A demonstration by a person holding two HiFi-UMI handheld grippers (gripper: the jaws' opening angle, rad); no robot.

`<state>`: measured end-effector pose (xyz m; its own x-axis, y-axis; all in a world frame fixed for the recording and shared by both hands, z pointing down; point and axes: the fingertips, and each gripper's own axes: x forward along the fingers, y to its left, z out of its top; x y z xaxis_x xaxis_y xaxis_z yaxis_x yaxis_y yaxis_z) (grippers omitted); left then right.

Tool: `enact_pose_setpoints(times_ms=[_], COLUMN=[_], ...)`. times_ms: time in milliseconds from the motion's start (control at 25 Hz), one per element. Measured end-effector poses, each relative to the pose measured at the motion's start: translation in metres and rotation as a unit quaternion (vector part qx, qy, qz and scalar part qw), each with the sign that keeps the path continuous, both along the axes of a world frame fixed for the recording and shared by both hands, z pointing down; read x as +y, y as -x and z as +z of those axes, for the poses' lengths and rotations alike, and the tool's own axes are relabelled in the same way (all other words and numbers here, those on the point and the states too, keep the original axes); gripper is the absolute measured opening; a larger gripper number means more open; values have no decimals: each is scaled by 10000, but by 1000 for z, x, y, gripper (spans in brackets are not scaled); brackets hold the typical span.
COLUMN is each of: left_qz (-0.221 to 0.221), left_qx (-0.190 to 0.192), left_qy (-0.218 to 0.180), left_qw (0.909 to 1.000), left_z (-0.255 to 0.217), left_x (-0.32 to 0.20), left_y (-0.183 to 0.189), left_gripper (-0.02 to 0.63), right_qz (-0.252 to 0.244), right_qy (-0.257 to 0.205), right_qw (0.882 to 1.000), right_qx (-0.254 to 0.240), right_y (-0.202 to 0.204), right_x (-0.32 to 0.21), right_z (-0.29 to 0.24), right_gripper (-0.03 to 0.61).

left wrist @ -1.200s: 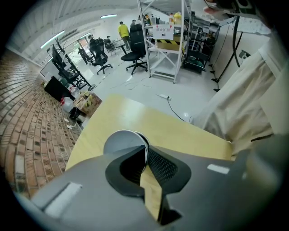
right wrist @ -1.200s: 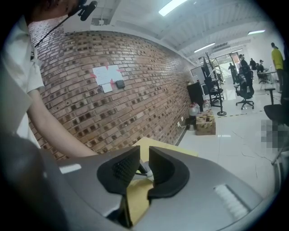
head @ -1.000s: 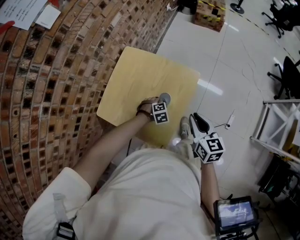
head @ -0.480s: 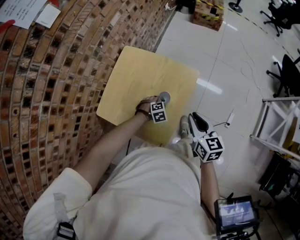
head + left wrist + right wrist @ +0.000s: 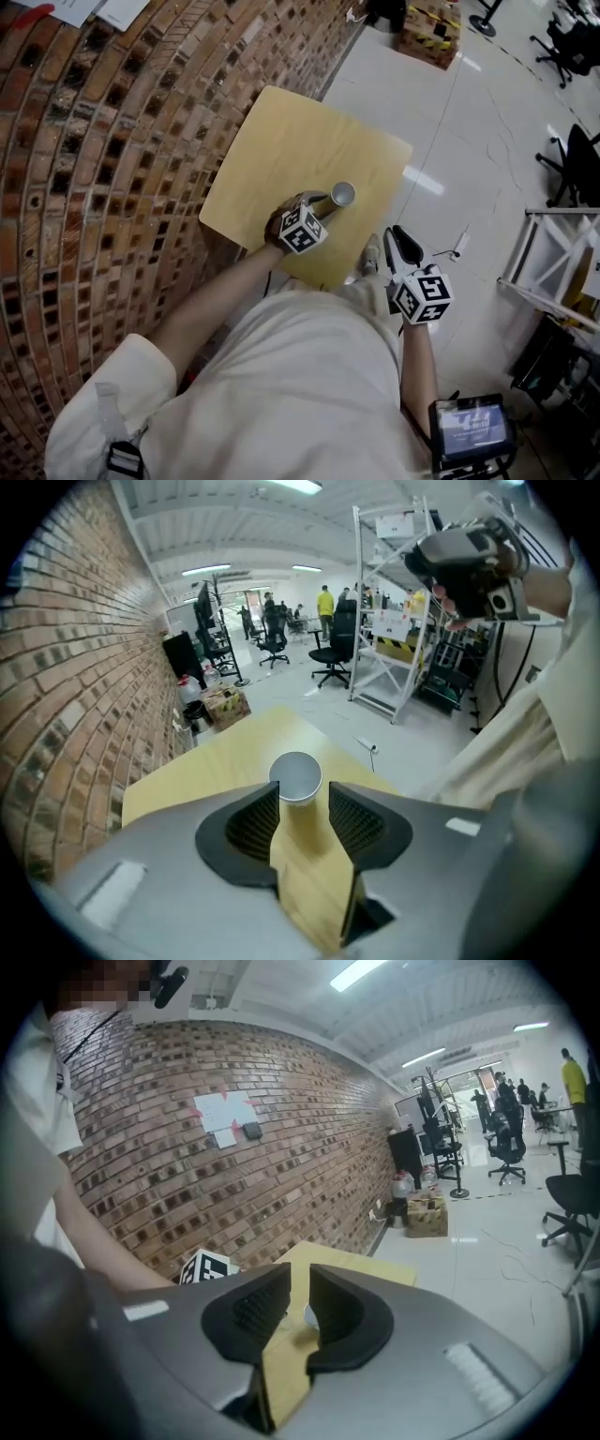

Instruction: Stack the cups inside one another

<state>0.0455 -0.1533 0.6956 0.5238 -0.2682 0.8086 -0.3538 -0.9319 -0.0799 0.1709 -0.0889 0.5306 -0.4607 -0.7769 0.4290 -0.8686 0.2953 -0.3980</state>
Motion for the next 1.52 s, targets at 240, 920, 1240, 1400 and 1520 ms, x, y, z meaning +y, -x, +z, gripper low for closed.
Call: enact_pose_setpoints(times_ms=[240, 920, 1240, 1400, 1520], left_qz=[-893, -2419, -2265, -2130, -2223], left_qx=[733, 2157, 2679, 2747, 2659], left_qy=[25, 147, -247, -451, -493], left_qw=[9933, 9459, 9361, 9366, 9367], left_z=[-35, -113, -144, -154, -152], left_x=[-6, -26, -21, -13, -10], left_y=[46, 170, 209, 225, 239], left_gripper=[172, 156, 143, 139, 138], right_qz=[-100, -72, 232, 366, 440], right_qy=[-60, -633, -982, -1048, -984], right_qw=[9999, 9953, 9909, 9897, 9900], right_qx=[119, 723, 894, 904, 911], right_y=[24, 94, 118, 122, 122], right_x=[-5, -12, -5, -2, 2], right_z=[-7, -56, -71, -71, -65], right_gripper=[60, 61, 63, 63, 66])
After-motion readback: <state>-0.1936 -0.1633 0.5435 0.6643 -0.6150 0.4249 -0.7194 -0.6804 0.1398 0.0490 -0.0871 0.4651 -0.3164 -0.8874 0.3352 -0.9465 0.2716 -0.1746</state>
